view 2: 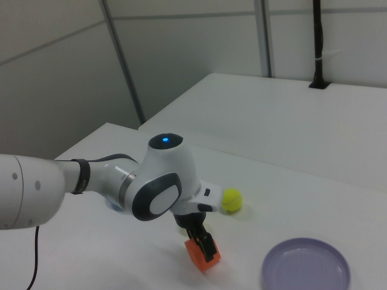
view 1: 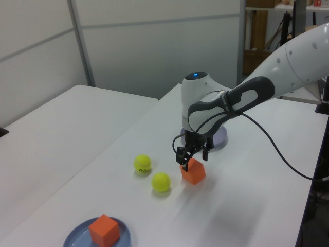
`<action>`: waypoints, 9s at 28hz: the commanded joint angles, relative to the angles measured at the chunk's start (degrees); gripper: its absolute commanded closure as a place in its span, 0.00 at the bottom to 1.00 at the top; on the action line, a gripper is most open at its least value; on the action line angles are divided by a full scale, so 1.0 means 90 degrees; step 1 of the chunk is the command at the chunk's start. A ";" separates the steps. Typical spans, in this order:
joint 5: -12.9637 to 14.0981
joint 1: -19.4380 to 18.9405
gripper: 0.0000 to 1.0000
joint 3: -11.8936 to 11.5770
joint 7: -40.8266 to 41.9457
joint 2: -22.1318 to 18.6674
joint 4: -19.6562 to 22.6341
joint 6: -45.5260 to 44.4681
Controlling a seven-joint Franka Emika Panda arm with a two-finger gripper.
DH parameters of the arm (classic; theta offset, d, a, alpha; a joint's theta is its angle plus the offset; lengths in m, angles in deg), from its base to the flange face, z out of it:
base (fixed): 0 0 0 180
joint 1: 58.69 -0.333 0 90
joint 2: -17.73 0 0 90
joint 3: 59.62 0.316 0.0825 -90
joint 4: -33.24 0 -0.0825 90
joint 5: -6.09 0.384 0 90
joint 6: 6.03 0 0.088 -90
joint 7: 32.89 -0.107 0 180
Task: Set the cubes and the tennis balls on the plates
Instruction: 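Close the gripper on the second orange cube and lift, then stack the second cube on the first cube and open gripper, then move the gripper up and over to a tennis ball, lower, then grasp the yellow tennis ball with the gripper, then carry the tennis ball to the lavender plate and release it, then move the gripper to the second tennis ball and grasp it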
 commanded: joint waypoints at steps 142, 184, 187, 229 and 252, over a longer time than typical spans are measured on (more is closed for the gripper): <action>-0.0138 -0.0353 0.00 0.0664 -0.1048 0.0604 -0.2733 -0.1750; -0.0148 -0.0236 1.00 0.0664 -0.0775 0.1855 -0.2430 -0.0783; -0.0118 -0.0109 1.00 0.0664 -0.0589 0.1592 -0.2439 -0.0822; 0.0653 0.1015 0.00 -0.1113 0.1217 0.1544 -0.2839 -0.1406; 0.1239 0.0381 0.00 0.0537 0.1355 0.2332 -0.3845 -0.0032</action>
